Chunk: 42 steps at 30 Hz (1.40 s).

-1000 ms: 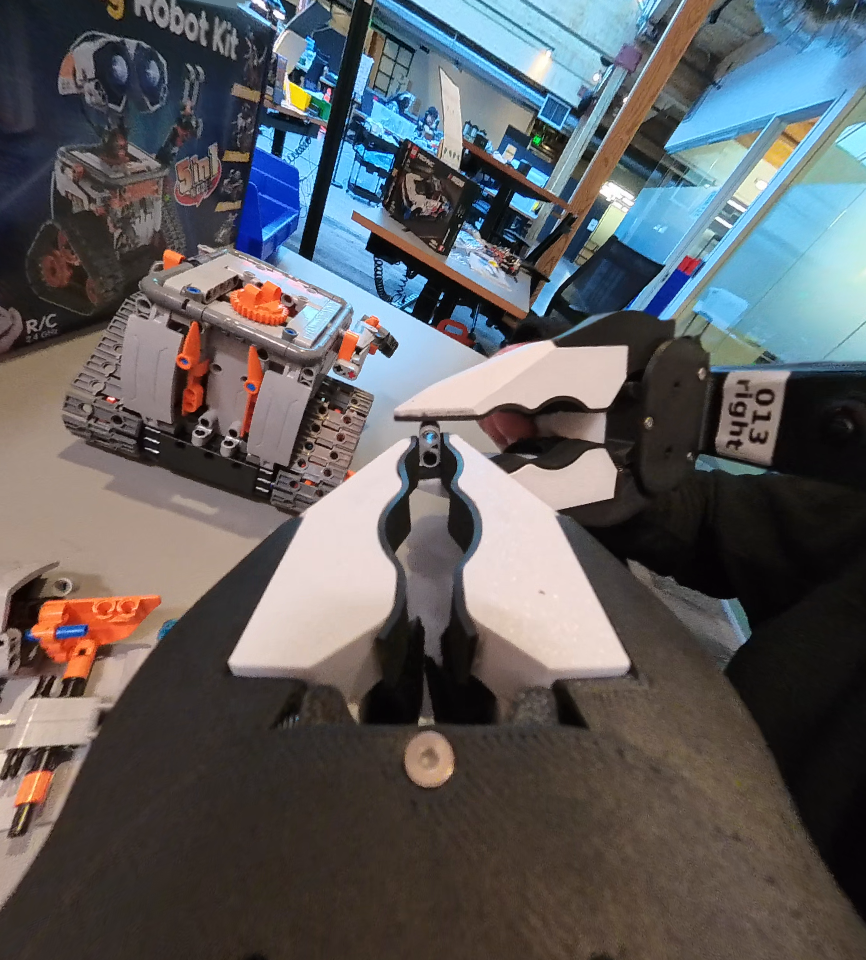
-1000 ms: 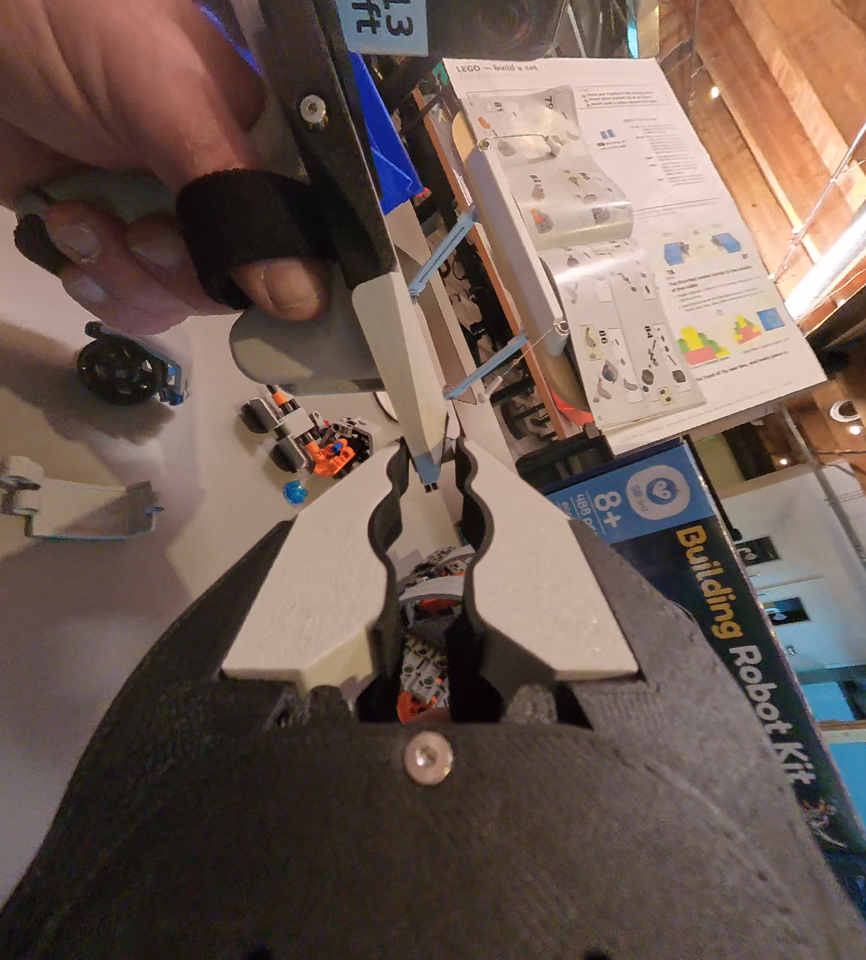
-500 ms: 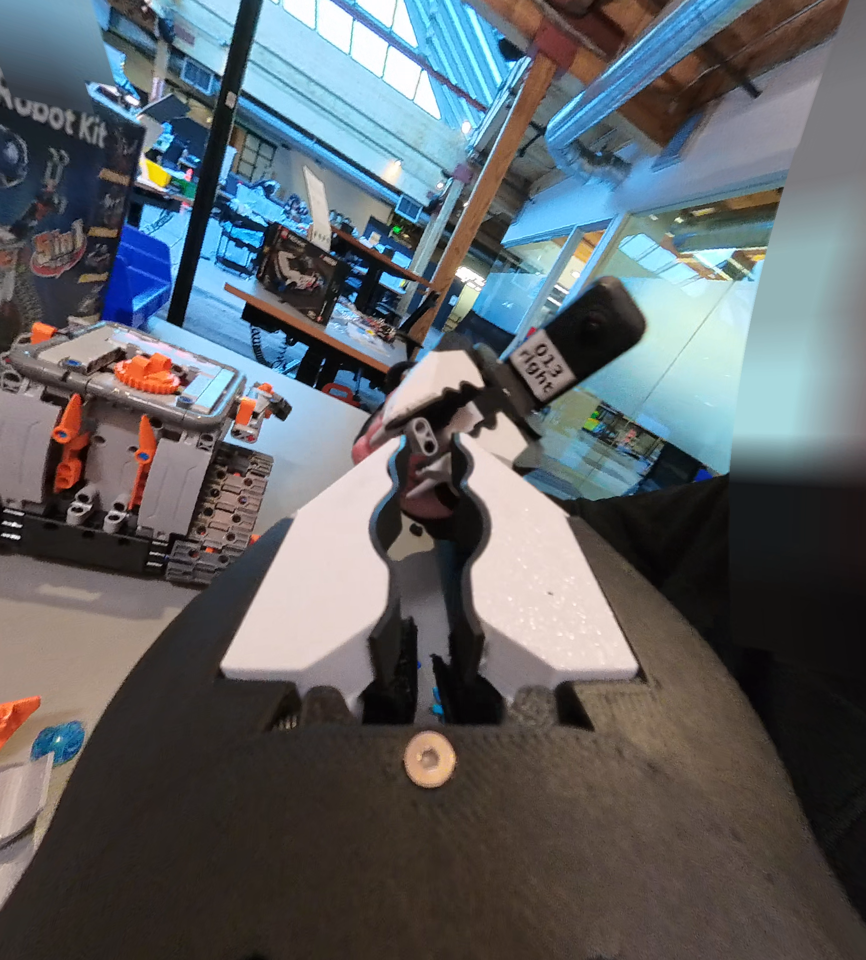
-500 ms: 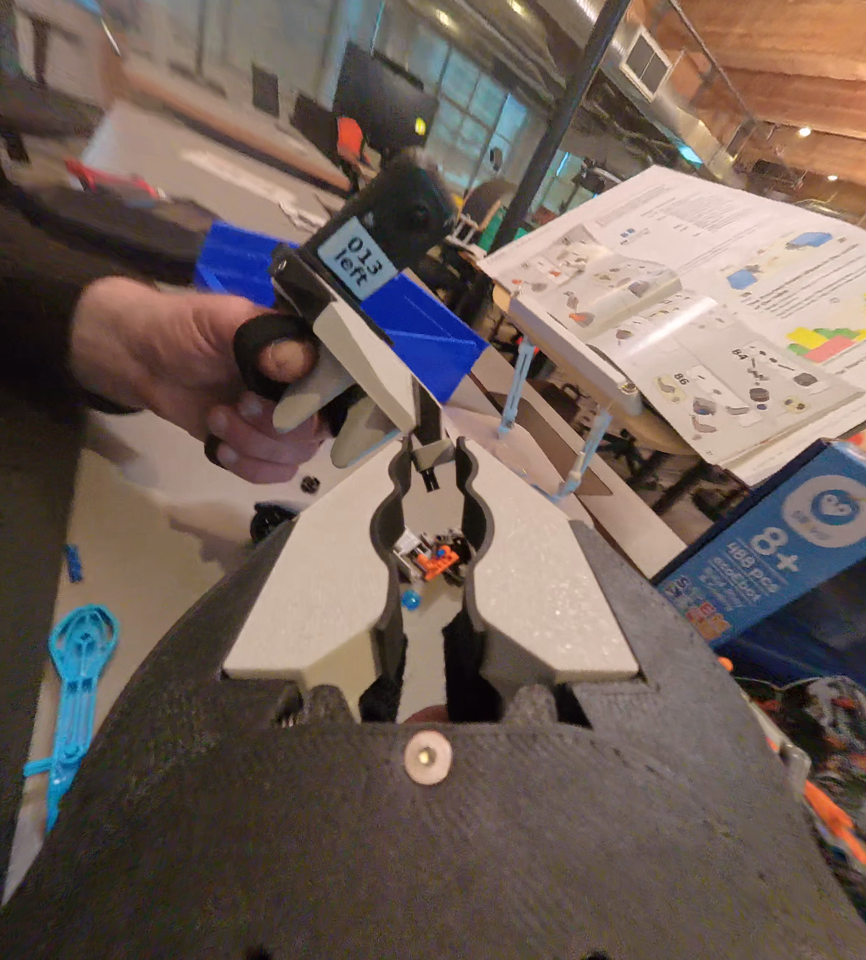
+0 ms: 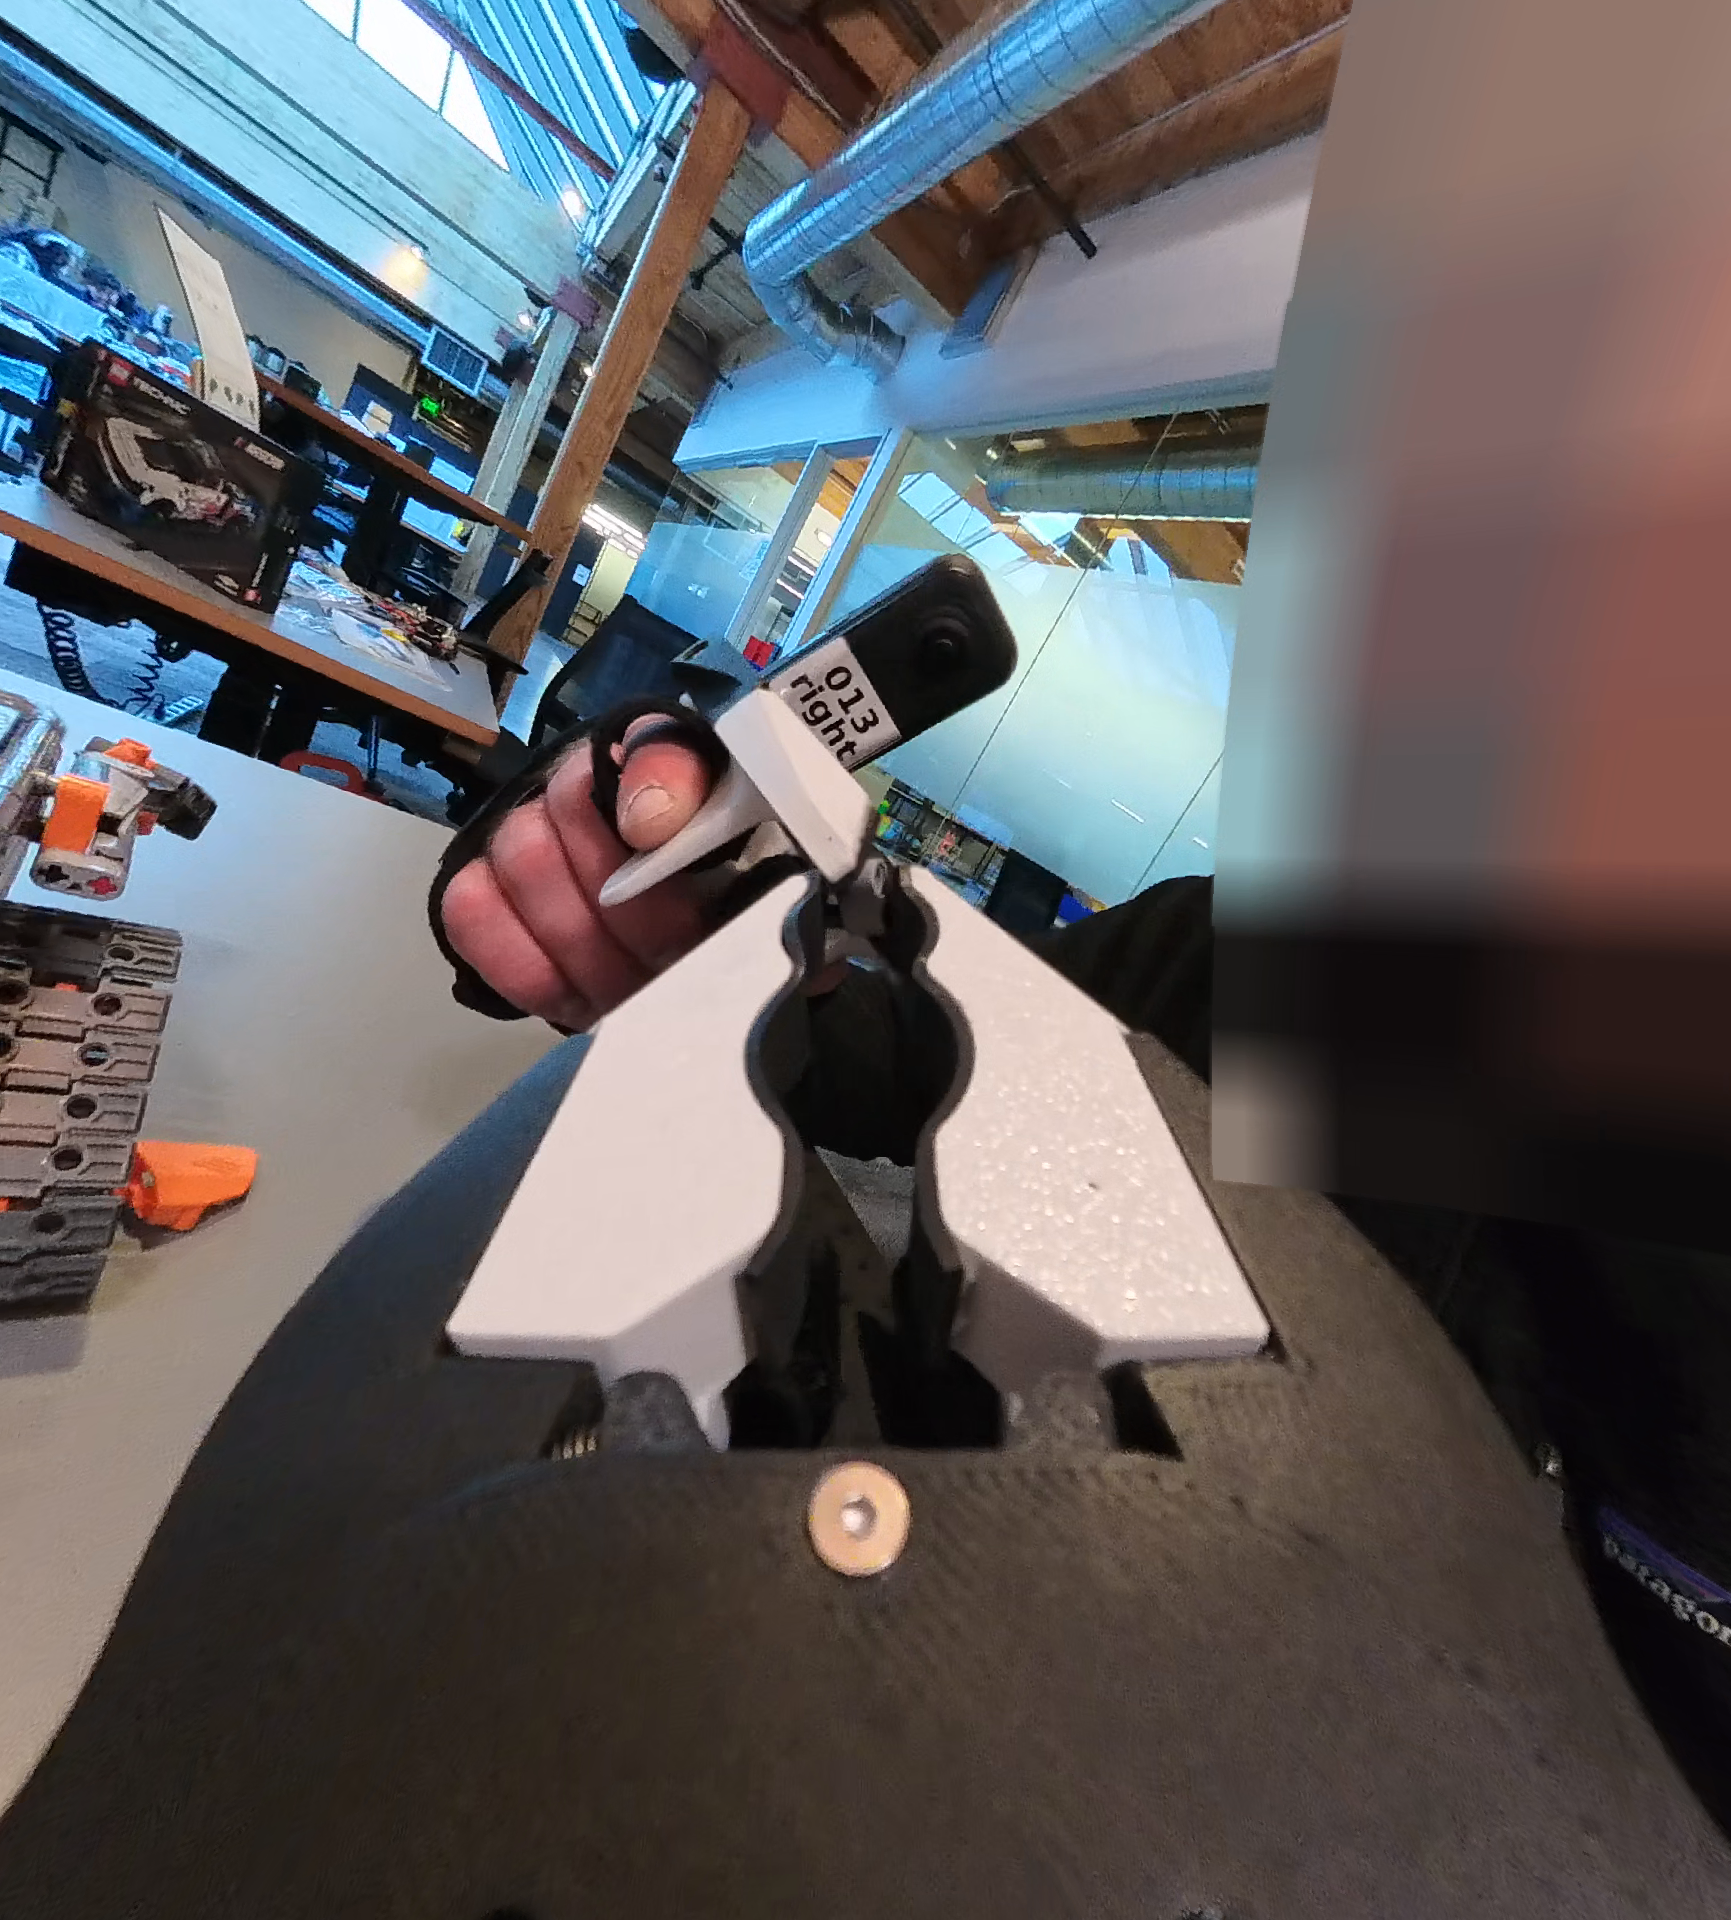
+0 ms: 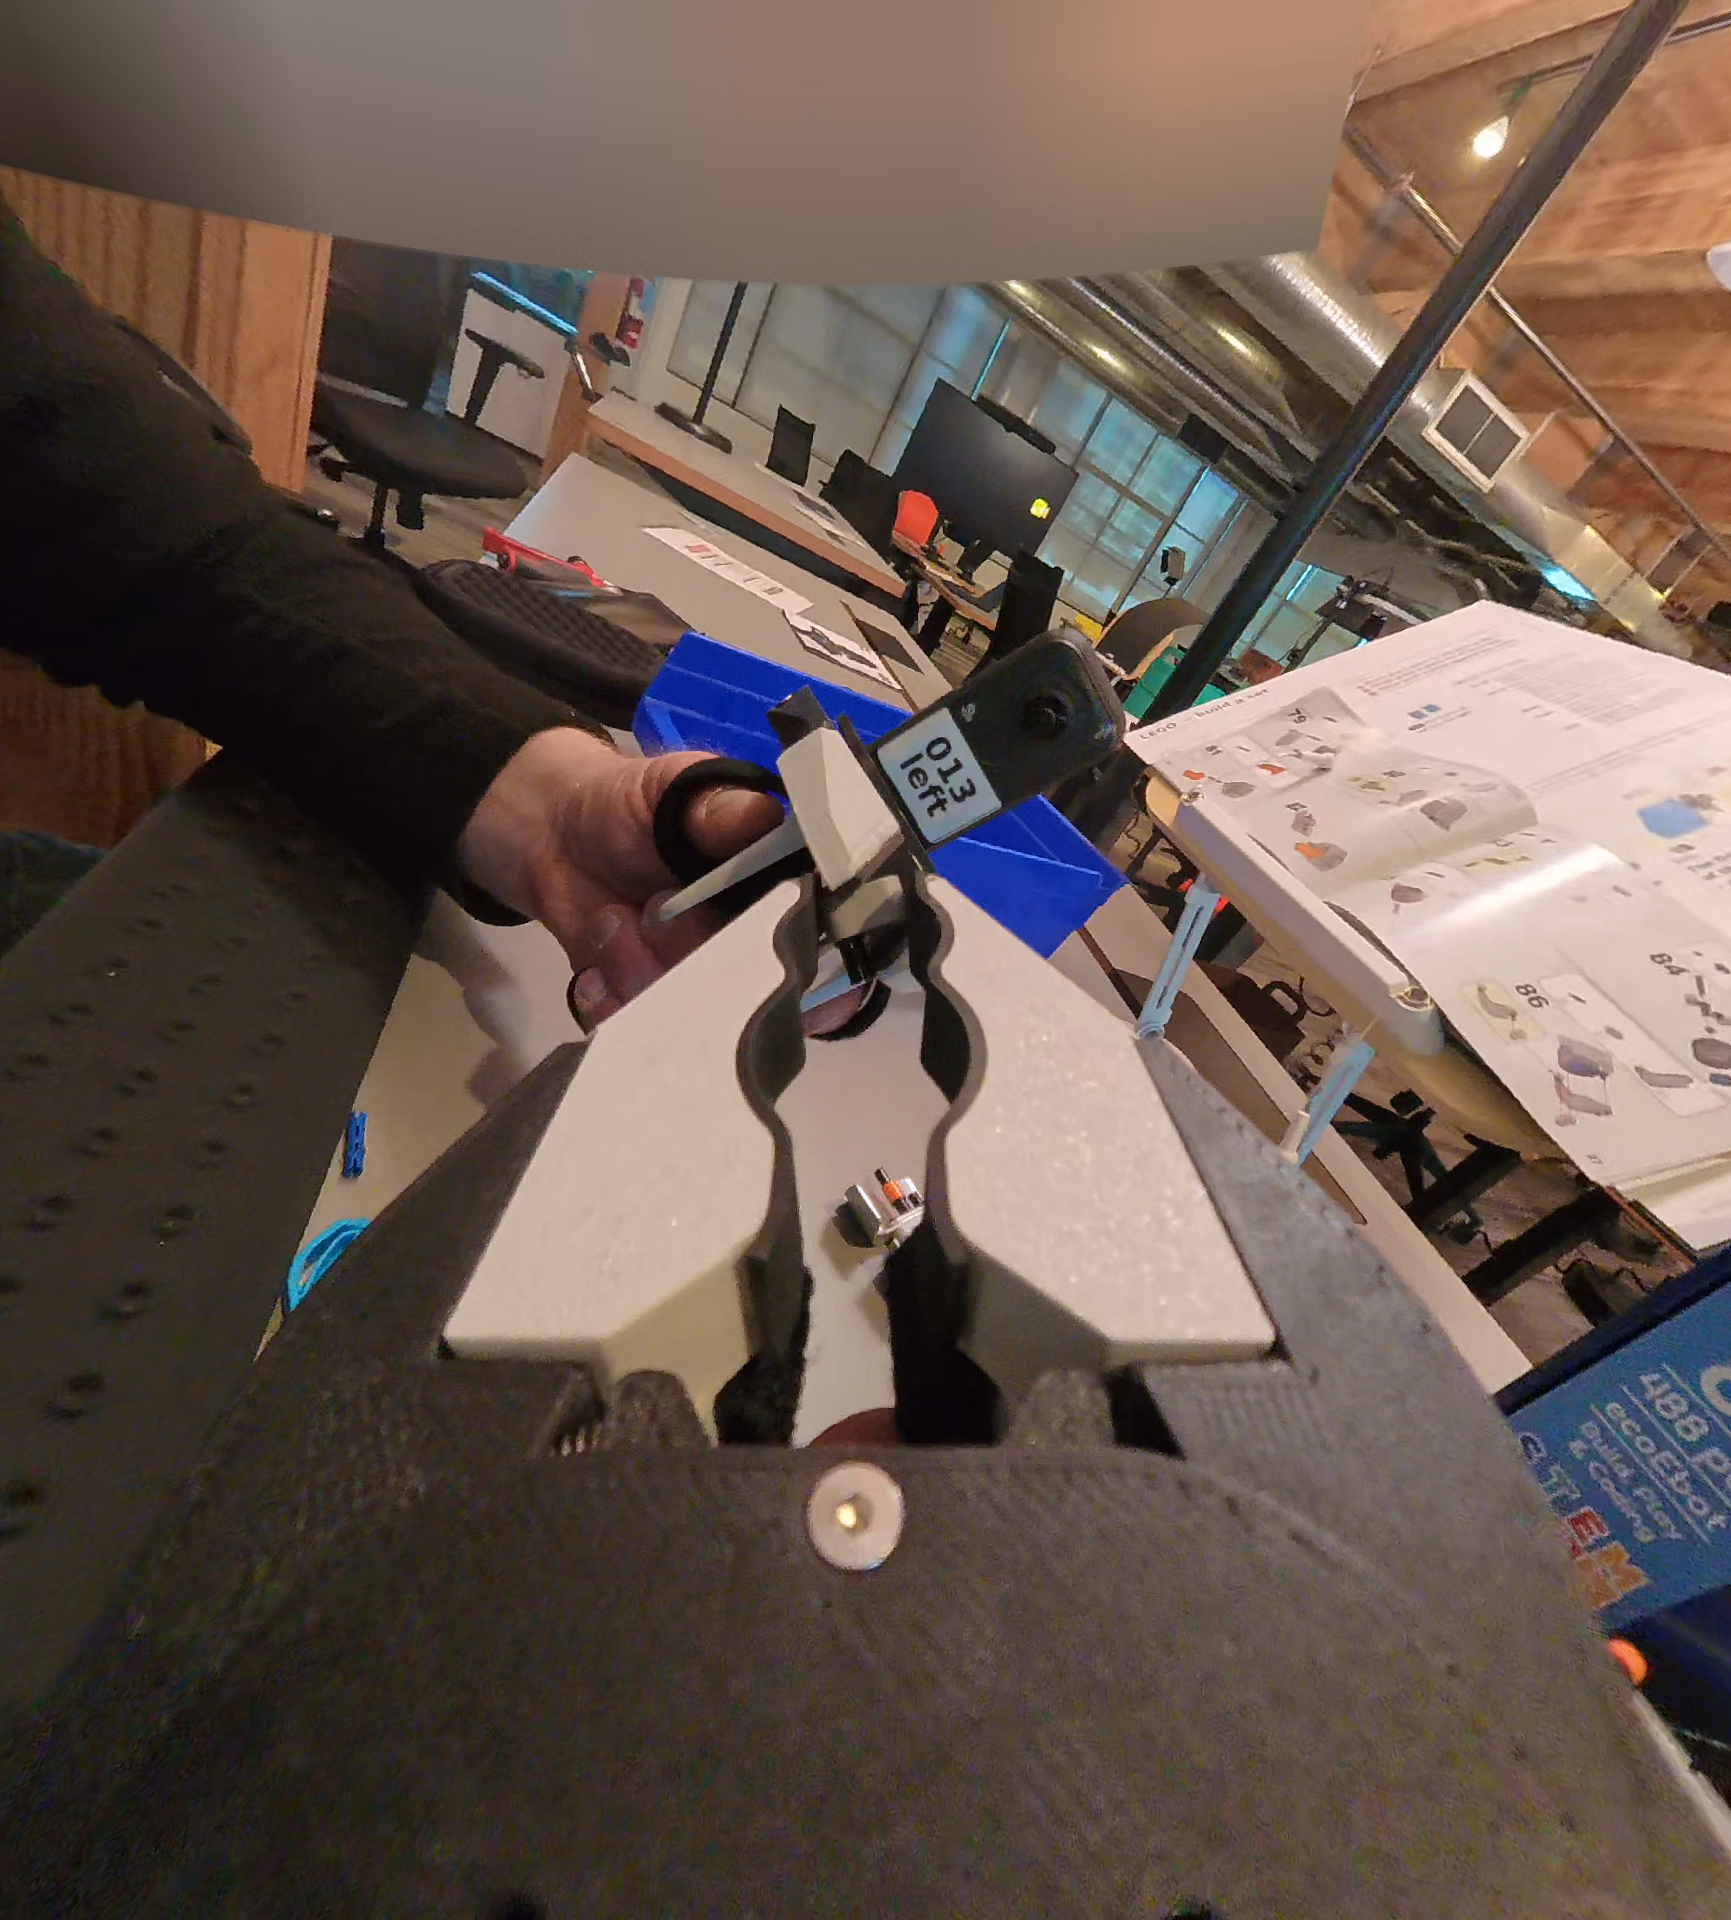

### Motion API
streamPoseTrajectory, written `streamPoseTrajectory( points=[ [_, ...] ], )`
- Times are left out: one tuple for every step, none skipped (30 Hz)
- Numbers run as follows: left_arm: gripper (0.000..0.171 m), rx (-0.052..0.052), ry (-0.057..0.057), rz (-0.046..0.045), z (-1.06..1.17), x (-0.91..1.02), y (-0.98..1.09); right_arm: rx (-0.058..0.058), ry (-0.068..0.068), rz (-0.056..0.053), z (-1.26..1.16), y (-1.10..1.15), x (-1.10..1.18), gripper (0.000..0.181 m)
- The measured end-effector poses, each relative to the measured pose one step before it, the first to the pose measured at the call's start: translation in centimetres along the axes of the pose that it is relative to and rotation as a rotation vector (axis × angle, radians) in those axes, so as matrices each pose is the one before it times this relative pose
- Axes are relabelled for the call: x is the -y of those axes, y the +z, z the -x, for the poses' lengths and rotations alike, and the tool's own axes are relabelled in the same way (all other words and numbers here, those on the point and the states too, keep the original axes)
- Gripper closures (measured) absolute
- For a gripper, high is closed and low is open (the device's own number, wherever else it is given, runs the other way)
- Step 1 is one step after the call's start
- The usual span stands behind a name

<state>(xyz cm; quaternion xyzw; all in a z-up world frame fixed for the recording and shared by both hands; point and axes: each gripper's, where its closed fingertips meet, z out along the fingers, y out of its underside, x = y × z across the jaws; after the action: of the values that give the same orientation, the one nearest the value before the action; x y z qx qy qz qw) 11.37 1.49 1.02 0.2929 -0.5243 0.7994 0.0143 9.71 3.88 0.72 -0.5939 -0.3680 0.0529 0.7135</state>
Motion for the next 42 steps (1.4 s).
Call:
streamPoseTrajectory(
  points=[
    [0.162, 0.0113, 0.0208, 0.00881, 0.032, -0.061, -0.03, -0.0032, -0.0146, 0.008, 0.02, 0.03, -0.059, 0.168],
    [0.162, 0.033, 0.0351, 0.00706, 0.264, 0.014, -0.11, -0.0147, -0.016, 0.0186, -0.138, 0.056, -0.208, 0.167],
    [0.162, 0.0328, 0.027, 0.00583, 0.277, 0.026, -0.097, -0.0185, -0.0133, 0.0175, -0.162, 0.065, -0.182, 0.166],
    [0.162, 0.0219, 0.0152, 0.00088, 0.191, 0.055, -0.022, -0.0198, -0.014, 0.0152, -0.143, 0.07, -0.087, 0.166],
    [0.164, 0.0549, 0.0281, -0.01399, 0.57, 0.232, -0.055, -0.036, -0.0273, 0.0351, -0.327, 0.075, -0.268, 0.163],
    [0.165, 0.0718, 0.025, 0.0009, 0.827, 0.019, -0.044, -0.0593, -0.0495, 0.0524, -0.547, 0.054, -0.39, 0.16],
    [0.165, 0.037, 0.0025, -0.00218, 0.452, 0.096, -0.06, -0.064, -0.0684, 0.0466, -0.485, -0.021, -0.231, 0.152],
    [0.165, 0.0294, -0.0104, -0.0277, 0.389, 0.442, -0.188, -0.0462, -0.0741, 0.0342, -0.199, -0.06, -0.05, 0.154],
    [0.165, 0.0334, -0.0045, -0.0188, 0.442, 0.309, -0.159, -0.0438, -0.0586, 0.0346, -0.201, 0.009, -0.109, 0.157],
    [0.165, 0.0312, 0.0016, -0.00368, 0.387, 0.083, -0.059, -0.0322, -0.0403, 0.0331, -0.106, 0.084, -0.172, 0.16],
    [0.165, 0.0331, 0.0066, -0.00847, 0.363, 0.109, -0.034, -0.0166, -0.0289, 0.03, 0.057, 0.142, -0.228, 0.162],
    [0.165, 0.0278, 0.0031, -0.00053, 0.265, -0.027, 0.048, -0.0187, -0.0189, 0.0356, -0.041, 0.179, -0.407, 0.164],
    [0.165, 0.0272, 0.0051, 0.00572, 0.233, -0.15, 0.114, -0.0178, -0.0058, 0.0344, -0.135, 0.186, -0.442, 0.166],
    [0.165, 0.0234, 0.0124, -0.0075, 0.163, 0.019, 0.052, -0.0117, 0.0042, 0.0246, -0.127, 0.144, -0.338, 0.167],
    [0.165, 0.017, 0.0022, -0.00015, 0.11, -0.069, 0.103, -0.0077, 0.0065, 0.0205, -0.109, 0.1, -0.301, 0.169],
    [0.165, 0.0143, -0.001, -0.00764, 0.105, 0.053, 0.061, -0.0081, 0.0019, 0.0215, -0.103, 0.095, -0.305, 0.169],
    [0.165, 0.0105, -0.0018, -0.01162, 0.063, 0.112, 0.04, -0.01, 0.0001, 0.0184, -0.092, 0.09, -0.243, 0.169],
    [0.164, 0.0174, -0.0018, -0.00221, 0.169, -0.052, 0.068, -0.0023, 0.0035, 0.0145, 0.009, 0.097, -0.198, 0.17],
    [0.164, 0.0215, 0.0027, -0.00261, 0.206, -0.079, 0.046, 0.0017, 0.0132, 0.0147, 0.023, 0.114, -0.223, 0.17],
    [0.164, 0.0223, 0.0011, -0.00204, 0.22, -0.068, 0.039, 0.0068, 0.0233, 0.0101, 0.035, 0.096, -0.191, 0.171],
    [0.164, 0.0166, 0.0039, -0.00231, 0.131, -0.031, 0.027, 0.0083, 0.0262, 0.0046, 0.018, 0.061, -0.104, 0.171],
    [0.164, 0.0123, 0.0112, -0.00218, 0.042, -0.001, 0.006, 0.0053, 0.0145, 0.0013, -0.001, 0.027, -0.044, 0.171],
    [0.164, 0.0155, 0.0129, 0.00315, 0.088, -0.027, 0.01, 0.007, 0.0141, 0.0, 0.008, 0.028, -0.067, 0.171],
    [0.164, 0.0079, 0.0137, 0.00042, 0.015, 0.018, -0.01, 0.017, 0.0339, -0.0091, 0.013, 0.01, -0.008, 0.172],
    [0.162, -0.0131, 0.0105, -0.0034, -0.197, 0.1, -0.018, 0.0303, 0.0615, -0.0209, -0.041, -0.063, 0.051, 0.172],
    [0.157, -0.019, 0.004, -0.00125, -0.237, 0.172, -0.013, 0.0406, 0.0862, -0.028, -0.113, -0.088, 0.041, 0.174],
    [0.155, -0.0076, 0.0162, -0.00391, -0.17, 0.254, -0.083, 0.0467, 0.0895, -0.0382, -0.136, -0.146, 0.175, 0.176],
    [0.155, -0.0204, 0.0241, -0.00317, -0.399, 0.223, -0.071, 0.0414, 0.0634, -0.0477, -0.14, -0.252, 0.37, 0.176],
    [0.152, -0.029, 0.0061, -0.00609, -0.417, 0.27, -0.054, 0.0234, 0.0447, -0.037, -0.243, -0.25, 0.308, 0.176],
    [0.154, -0.0265, -0.0127, -0.00942, -0.27, 0.278, -0.155, 0.0179, 0.0445, -0.0191, -0.231, -0.138, 0.108, 0.176],
    [0.158, -0.0146, -0.0061, -0.01268, -0.06, 0.22, -0.199, 0.0399, 0.0395, -0.0275, 0.146, -0.096, 0.216, 0.176],
    [0.159, -0.0091, -0.002, 0.00146, 0.069, -0.027, -0.131, 0.0409, 0.0347, -0.0331, 0.252, -0.108, 0.314, 0.176],
    [0.159, -0.0011, -0.0027, 0.00885, 0.175, -0.135, -0.098, 0.0199, 0.0253, -0.0185, 0.028, -0.05, 0.127, 0.176],
    [0.16, -0.0146, -0.0067, 0.00708, -0.074, -0.102, -0.016, 0.017, 0.0185, -0.0016, 0.014, 0.022, -0.129, 0.176],
    [0.163, -0.0318, -0.0078, 0.01939, -0.386, -0.271, 0.119, 0.0261, 0.0224, -0.0136, 0.177, 0.031, 0.019, 0.176],
    [0.168, -0.0109, 0.0046, 0.02229, -0.153, -0.35, 0.125, 0.0239, 0.0283, -0.0211, 0.166, 0.009, 0.142, 0.176],
    [0.171, 0.0087, 0.015, -0.0024, 0.041, 0.013, -0.014, 0.016, 0.0269, -0.0166, 0.043, -0.021, 0.078, 0.176],
    [0.171, -0.0053, 0.0089, 0.00181, -0.153, 0.007, 0.004, 0.0245, 0.028, -0.0199, 0.137, -0.046, 0.155, 0.176],
    [0.171, -0.0131, 0.004, 0.0017, -0.237, 0.064, -0.011, 0.0265, 0.027, -0.0241, 0.172, -0.064, 0.264, 0.177],
    [0.171, 0.0002, 0.0053, 0.00105, -0.068, 0.046, -0.018, 0.0137, 0.0157, -0.0172, 0.08, -0.037, 0.189, 0.177],
    [0.171, 0.0026, 0.0065, -0.00388, -0.04, 0.052, -0.016, 0.0049, 0.0053, -0.0046, 0.027, 0.013, 0.008, 0.177],
    [0.171, 0.0012, 0.0031, -0.00163, -0.027, -0.016, -0.021, 0.0012, 0.0027, -0.0043, 0.018, 0.024, 0.009, 0.177]
  ],
)
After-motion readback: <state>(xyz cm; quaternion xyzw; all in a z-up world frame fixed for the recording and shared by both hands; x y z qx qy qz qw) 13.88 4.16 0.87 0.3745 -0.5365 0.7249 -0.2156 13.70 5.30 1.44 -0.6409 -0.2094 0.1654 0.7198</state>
